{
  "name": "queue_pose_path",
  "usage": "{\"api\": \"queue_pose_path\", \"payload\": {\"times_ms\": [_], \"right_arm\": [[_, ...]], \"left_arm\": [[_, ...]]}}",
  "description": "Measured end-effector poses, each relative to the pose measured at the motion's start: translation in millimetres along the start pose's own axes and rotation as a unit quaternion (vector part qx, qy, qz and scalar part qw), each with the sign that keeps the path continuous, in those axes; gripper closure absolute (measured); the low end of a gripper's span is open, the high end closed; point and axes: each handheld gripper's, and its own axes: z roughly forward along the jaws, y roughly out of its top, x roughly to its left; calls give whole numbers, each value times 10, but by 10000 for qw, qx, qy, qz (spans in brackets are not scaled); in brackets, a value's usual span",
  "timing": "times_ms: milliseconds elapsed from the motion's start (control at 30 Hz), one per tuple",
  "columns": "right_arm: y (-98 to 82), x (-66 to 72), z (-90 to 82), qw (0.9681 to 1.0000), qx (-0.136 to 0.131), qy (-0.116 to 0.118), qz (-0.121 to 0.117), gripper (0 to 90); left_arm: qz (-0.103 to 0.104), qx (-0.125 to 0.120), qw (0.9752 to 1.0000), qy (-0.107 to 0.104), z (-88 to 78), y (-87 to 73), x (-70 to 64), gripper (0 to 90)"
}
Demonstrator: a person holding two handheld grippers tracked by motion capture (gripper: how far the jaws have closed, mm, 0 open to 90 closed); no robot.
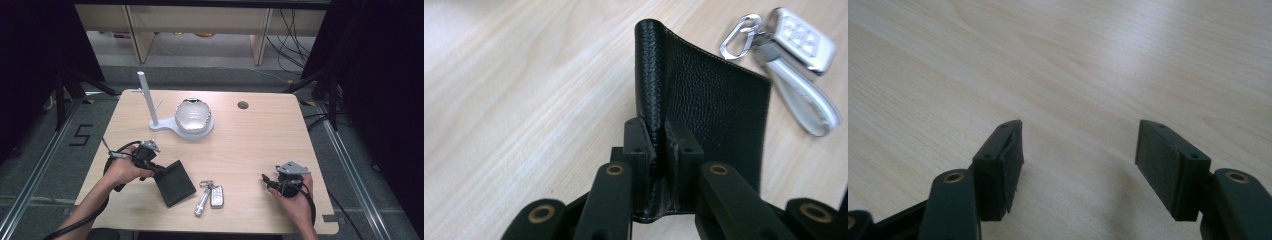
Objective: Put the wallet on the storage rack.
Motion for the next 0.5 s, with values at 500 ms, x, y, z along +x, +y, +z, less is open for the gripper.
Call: {"api": "queue_pose_path", "payload": {"times_ms": [500], "right_arm": [[-1, 6, 0, 10000, -16, -35, -16, 369]], "left_arm": [[742, 47, 9968, 295, -204, 266, -169, 807]]}}
